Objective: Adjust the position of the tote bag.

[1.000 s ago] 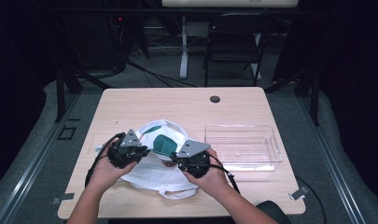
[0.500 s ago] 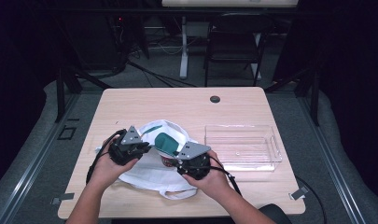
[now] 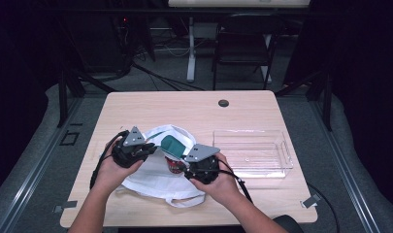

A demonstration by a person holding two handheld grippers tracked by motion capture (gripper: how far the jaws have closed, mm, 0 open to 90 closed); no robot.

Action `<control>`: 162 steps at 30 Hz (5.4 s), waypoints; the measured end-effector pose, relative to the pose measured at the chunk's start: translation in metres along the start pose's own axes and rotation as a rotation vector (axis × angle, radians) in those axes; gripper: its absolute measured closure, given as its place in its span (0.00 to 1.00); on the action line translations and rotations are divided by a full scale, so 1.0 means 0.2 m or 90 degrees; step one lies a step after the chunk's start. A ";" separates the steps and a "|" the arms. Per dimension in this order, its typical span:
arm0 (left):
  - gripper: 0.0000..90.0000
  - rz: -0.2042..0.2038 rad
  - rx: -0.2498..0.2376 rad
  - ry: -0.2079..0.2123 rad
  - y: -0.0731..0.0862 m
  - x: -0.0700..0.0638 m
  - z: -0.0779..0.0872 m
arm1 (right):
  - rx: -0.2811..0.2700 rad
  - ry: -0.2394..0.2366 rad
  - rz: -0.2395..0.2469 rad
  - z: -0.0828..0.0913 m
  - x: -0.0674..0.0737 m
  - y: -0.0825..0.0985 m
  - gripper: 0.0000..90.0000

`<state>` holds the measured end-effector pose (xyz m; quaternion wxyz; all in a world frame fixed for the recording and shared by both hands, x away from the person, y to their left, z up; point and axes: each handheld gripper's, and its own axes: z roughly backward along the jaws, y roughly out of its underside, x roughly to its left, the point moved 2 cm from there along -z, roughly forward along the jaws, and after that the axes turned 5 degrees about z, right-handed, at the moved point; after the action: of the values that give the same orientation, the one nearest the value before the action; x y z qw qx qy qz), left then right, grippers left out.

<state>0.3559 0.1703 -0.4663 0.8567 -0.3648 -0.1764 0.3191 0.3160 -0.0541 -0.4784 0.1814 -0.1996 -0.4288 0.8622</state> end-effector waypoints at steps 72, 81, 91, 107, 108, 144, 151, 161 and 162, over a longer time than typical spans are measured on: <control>0.92 0.019 -0.058 0.011 -0.09 0.07 -0.03 | 0.103 0.097 0.042 -0.21 -0.16 -0.19 0.88; 0.90 0.016 -0.062 0.008 -0.09 0.07 -0.03 | 0.099 0.112 0.042 -0.21 -0.17 -0.20 0.96; 0.82 0.013 -0.068 -0.004 -0.09 0.08 -0.02 | 0.108 0.112 0.046 -0.21 -0.18 -0.21 0.97; 0.67 0.021 -0.077 -0.011 -0.09 0.09 0.02 | 0.118 0.113 0.050 -0.21 -0.19 -0.21 0.97; 0.67 0.021 -0.077 -0.013 -0.09 0.09 0.03 | 0.117 0.113 0.050 -0.21 -0.19 -0.21 0.97; 0.62 0.053 -0.053 -0.032 -0.03 0.20 0.11 | 0.123 0.122 0.035 -0.21 -0.28 -0.22 0.97; 0.61 0.058 -0.041 -0.035 0.00 0.22 0.13 | 0.123 0.117 0.023 -0.21 -0.30 -0.21 0.97; 0.59 0.067 -0.028 -0.045 0.03 0.27 0.14 | 0.128 0.114 0.018 -0.21 -0.32 -0.21 0.96; 0.59 0.070 -0.029 -0.046 0.03 0.27 0.14 | 0.124 0.114 0.015 -0.21 -0.32 -0.21 0.96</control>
<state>0.3773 0.2251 -0.4485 0.8227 -0.3813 -0.1937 0.3745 0.3982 -0.0338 -0.4550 0.2276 -0.2621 -0.3229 0.8805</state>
